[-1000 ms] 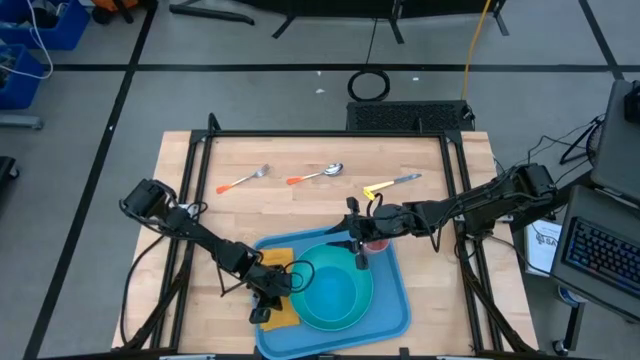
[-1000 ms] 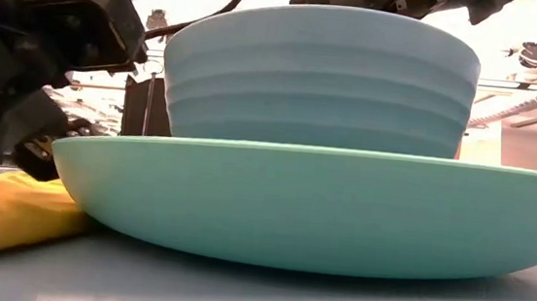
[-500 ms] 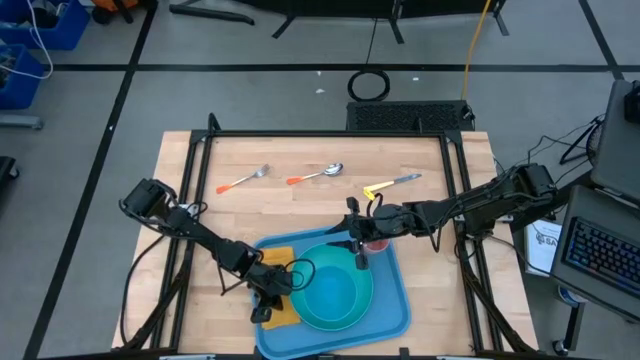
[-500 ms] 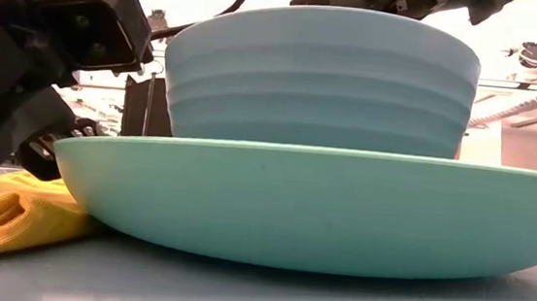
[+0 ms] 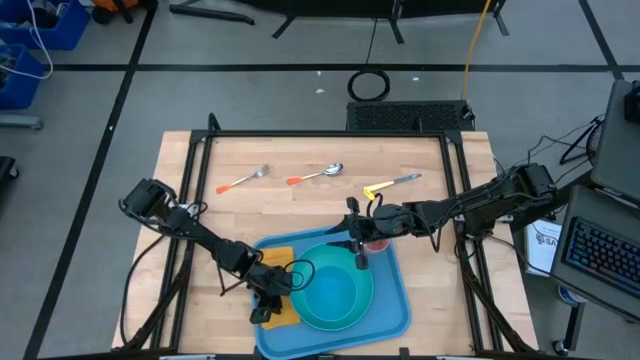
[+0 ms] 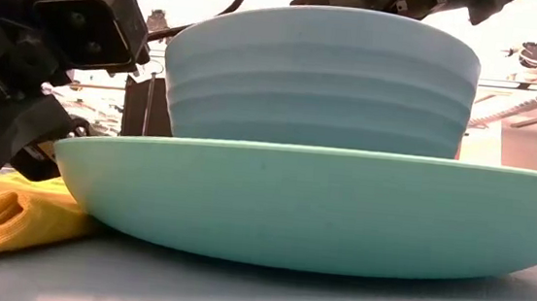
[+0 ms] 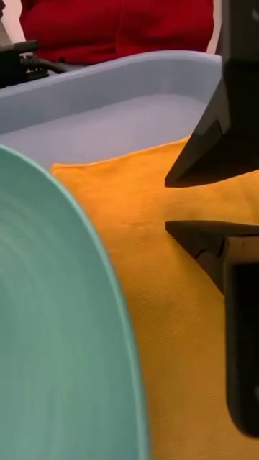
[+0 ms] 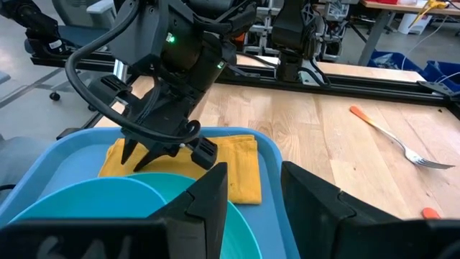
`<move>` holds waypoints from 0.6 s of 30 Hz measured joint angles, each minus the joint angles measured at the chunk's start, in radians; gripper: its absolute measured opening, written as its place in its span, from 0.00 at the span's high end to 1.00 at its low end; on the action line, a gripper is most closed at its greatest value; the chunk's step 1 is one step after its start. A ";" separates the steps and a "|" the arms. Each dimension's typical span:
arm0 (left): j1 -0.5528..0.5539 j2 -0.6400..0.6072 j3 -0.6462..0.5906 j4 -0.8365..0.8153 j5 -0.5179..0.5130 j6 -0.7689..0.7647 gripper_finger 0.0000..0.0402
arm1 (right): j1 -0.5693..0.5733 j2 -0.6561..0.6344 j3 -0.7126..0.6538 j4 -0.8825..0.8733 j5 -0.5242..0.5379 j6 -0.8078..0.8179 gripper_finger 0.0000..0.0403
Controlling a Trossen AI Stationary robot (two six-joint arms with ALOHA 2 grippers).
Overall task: Set up tray
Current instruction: Put the napkin on the serving tray to the left of the plate, then put the fork on top of the napkin
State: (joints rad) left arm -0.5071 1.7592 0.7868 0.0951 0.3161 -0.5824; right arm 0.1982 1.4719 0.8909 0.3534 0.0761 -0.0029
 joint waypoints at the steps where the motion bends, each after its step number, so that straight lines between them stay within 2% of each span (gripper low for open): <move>1: 0.000 0.000 0.000 -0.001 0.000 -0.004 0.77 | 0.000 0.000 0.000 0.000 0.000 0.000 0.69; 9: 0.000 -0.074 -0.001 -0.047 -0.009 0.005 0.77 | 0.000 0.000 0.000 0.000 0.000 0.000 0.69; 18: 0.000 -0.231 -0.001 -0.277 -0.175 0.014 0.77 | 0.000 0.000 0.000 -0.003 0.000 0.000 0.69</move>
State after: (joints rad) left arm -0.5076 1.5280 0.7860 -0.1817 0.1411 -0.5682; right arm 0.1982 1.4719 0.8909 0.3505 0.0761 -0.0029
